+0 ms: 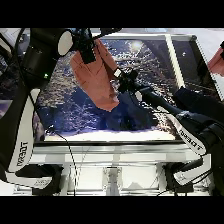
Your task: Fold the clothes and pants, and hang the long-sleeved shirts on hangers.
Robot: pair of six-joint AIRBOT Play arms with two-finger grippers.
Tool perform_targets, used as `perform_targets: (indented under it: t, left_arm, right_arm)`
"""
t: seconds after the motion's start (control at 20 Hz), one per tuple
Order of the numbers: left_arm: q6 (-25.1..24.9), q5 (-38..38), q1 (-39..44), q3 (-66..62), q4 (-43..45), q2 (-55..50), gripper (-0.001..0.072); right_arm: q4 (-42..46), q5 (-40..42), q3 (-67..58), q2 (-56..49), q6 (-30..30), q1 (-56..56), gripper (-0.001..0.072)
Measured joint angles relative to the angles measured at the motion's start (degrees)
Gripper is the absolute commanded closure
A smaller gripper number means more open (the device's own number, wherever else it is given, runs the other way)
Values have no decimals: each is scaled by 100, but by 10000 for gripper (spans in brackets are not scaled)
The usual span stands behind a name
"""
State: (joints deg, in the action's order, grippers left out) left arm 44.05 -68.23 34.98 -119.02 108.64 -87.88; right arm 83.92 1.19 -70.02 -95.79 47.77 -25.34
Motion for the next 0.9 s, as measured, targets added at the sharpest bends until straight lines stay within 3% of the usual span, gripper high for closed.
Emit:
perform_targets:
  t: [0.15, 0.4, 0.7, 0.9]
  left_arm:
    - [0, 0, -11, 0, 15, 0, 679]
    - [142, -35, -131, 0, 240, 28, 679]
    - [1252, -313, -315, 0, 433, 396, 679]
    - [2326, -623, -144, 0, 479, 914, 678]
  right_arm:
    - [-111, -326, -476, -50, 131, 96, 698]
    - [-155, -1867, -1161, 302, 229, 518, 700]
    - [-297, -3783, -1340, 1878, 262, 1141, 701]
    - [-828, -4848, -1364, 3246, 267, 1244, 703]
